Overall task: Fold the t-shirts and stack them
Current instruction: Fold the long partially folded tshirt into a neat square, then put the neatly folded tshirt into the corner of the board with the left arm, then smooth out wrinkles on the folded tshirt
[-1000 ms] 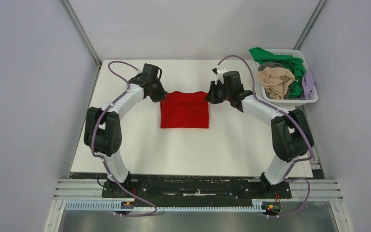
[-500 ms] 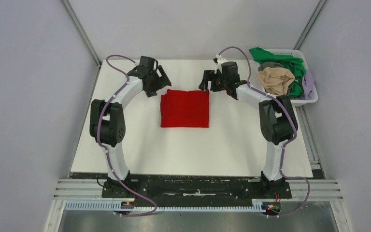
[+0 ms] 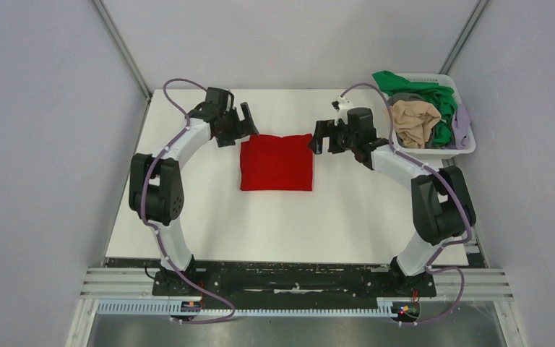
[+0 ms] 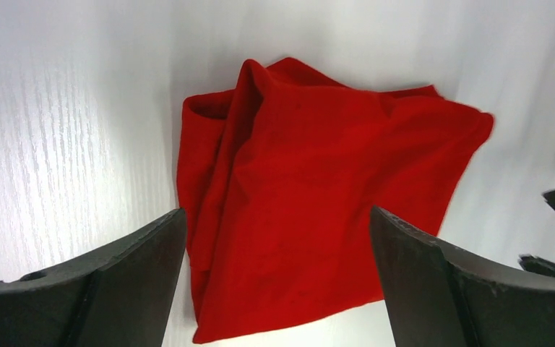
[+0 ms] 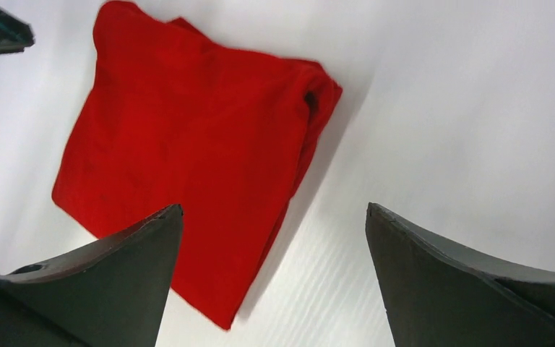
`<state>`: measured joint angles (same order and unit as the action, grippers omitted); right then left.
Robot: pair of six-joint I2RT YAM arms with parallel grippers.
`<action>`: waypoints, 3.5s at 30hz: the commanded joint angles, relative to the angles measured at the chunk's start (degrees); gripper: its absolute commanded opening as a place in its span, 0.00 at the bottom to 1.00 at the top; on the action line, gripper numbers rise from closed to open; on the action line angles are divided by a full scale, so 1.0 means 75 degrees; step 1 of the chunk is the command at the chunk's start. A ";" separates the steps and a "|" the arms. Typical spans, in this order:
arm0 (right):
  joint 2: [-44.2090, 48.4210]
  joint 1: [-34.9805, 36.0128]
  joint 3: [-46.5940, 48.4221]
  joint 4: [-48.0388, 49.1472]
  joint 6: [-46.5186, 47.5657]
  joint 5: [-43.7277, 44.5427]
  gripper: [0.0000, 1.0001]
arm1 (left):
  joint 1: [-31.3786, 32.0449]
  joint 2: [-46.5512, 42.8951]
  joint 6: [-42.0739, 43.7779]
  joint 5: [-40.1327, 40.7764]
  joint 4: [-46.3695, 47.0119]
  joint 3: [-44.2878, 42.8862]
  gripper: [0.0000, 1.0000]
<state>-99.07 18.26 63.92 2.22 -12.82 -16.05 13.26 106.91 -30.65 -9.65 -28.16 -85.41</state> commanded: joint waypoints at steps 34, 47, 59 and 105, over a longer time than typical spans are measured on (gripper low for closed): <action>0.2462 -0.0185 -0.2827 0.0656 0.0413 0.1857 0.98 | -0.0157 0.2798 0.2644 0.4688 -0.1495 -0.2989 0.02; 0.1853 -0.0185 -0.2586 0.0867 0.0703 0.2678 0.98 | -0.1934 0.4361 0.4193 0.5293 -0.1112 -0.6011 0.02; 0.1805 -0.0182 -0.2555 0.0900 0.0698 0.2840 0.98 | -0.2635 0.5570 0.4425 0.5893 0.0437 -0.7854 0.39; 0.2672 -0.0185 -0.3137 0.0596 0.0946 0.3124 0.98 | -0.2482 0.6798 -0.2089 -0.2086 0.3348 -0.7277 1.00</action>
<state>-79.44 17.02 39.68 6.35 -6.55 6.39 -5.17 156.35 -42.87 -25.82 -3.77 -136.40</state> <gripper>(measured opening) 0.979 0.994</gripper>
